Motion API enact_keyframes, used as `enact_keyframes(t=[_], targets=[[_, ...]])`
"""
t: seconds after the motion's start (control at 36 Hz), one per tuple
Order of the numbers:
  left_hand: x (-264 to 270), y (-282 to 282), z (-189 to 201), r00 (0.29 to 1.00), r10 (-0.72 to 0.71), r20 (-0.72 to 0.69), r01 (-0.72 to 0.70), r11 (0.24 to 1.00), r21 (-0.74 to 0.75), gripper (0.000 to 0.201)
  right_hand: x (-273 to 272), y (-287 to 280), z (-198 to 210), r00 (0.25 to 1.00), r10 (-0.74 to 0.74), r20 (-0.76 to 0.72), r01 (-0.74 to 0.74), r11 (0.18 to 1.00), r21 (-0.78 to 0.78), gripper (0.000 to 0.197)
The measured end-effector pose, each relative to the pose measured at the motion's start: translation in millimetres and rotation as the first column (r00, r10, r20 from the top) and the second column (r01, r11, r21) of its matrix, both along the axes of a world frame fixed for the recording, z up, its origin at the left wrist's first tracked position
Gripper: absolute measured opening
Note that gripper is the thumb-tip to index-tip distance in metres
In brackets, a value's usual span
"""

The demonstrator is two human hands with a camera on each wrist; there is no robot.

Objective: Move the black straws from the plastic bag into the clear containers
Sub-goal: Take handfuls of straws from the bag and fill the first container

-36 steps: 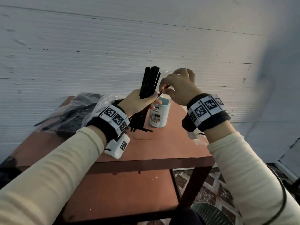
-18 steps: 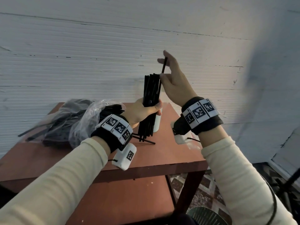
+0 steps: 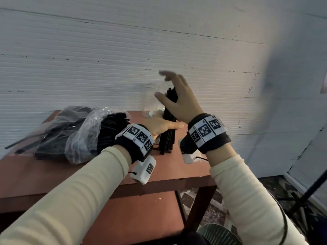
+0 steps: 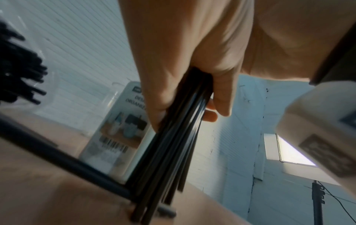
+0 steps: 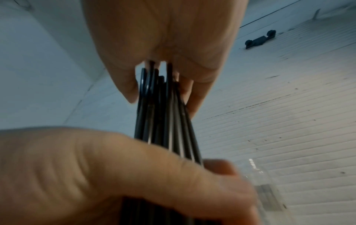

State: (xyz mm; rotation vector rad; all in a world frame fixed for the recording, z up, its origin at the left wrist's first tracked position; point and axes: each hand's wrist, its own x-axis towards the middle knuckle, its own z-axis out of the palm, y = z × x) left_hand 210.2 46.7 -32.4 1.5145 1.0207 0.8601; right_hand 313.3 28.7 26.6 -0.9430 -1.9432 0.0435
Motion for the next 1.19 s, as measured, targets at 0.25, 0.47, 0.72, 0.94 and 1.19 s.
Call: enact_keyframes(t=[0.25,0.47,0.72,0.94,1.19], targets=[[8,5,-7,0.999,-0.023,-0.045,0.022,0.999,-0.026,0.038,13,10,-8,0.995,-0.096,-0.039,0.097,0.995,0.028,0.019],[6,6,-17,0.997,-0.063,-0.046,0.061,0.997,-0.057,0.067,15,12,-18,0.989,-0.128,-0.076,0.130,0.991,0.020,0.025],[6,5,-11,0.993,0.060,-0.100,-0.047,0.991,0.124,0.028,19,2,-16,0.979,-0.144,-0.148,0.143,0.990,-0.018,0.081],[-8,-6,9,0.987,-0.118,-0.112,0.141,0.964,0.226,0.011,26,-9,-16,0.974,-0.200,-0.105,0.157,0.935,-0.318,0.117],[-11,-20,17,0.964,-0.257,-0.072,0.267,0.935,0.234,0.015,19,-11,-17,0.995,-0.038,-0.094,-0.005,0.909,-0.417,0.034]])
